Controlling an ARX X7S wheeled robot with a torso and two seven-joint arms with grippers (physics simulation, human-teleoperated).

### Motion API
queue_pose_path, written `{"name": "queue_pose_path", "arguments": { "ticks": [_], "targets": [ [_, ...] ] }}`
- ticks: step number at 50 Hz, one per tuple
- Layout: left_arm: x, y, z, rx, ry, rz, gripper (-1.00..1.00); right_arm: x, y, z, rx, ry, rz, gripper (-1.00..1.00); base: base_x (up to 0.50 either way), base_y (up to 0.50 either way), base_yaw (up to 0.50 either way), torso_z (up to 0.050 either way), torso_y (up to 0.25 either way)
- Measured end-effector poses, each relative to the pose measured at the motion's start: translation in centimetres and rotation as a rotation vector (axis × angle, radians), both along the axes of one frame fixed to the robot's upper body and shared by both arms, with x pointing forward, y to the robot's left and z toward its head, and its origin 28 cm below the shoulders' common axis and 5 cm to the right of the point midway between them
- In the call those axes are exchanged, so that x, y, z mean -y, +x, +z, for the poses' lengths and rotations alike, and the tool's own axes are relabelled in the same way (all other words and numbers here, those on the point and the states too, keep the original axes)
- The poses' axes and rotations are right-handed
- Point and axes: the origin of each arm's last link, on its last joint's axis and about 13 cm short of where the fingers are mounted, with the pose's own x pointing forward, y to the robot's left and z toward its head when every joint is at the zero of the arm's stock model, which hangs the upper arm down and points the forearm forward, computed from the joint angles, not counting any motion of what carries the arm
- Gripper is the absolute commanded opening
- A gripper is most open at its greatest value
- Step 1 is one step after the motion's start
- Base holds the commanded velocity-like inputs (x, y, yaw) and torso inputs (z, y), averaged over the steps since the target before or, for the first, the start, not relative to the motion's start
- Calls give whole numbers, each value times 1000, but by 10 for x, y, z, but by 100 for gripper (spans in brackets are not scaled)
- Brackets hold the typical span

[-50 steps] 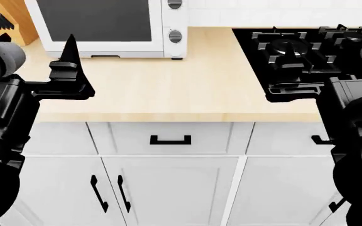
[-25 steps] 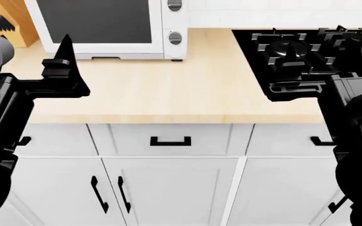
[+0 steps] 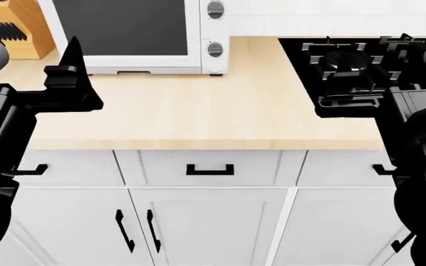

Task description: Turn on the toaster oven by setting the timer.

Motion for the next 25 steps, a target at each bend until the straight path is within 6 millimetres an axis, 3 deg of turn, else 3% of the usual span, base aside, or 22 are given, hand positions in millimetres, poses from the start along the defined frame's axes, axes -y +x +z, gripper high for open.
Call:
{"name": "queue_pose_path", "arguments": {
  "ticks": [10,25],
  "targets": [
    [-1,-1,1,-1,-8,12,100,0,1,-1,-10,11,13,100,350,394,0,0,0],
    [-1,0,2,-1,-18,9,100,0,1,-1,-16,23,16,100,500,5,0,0,0]
  ]
}}
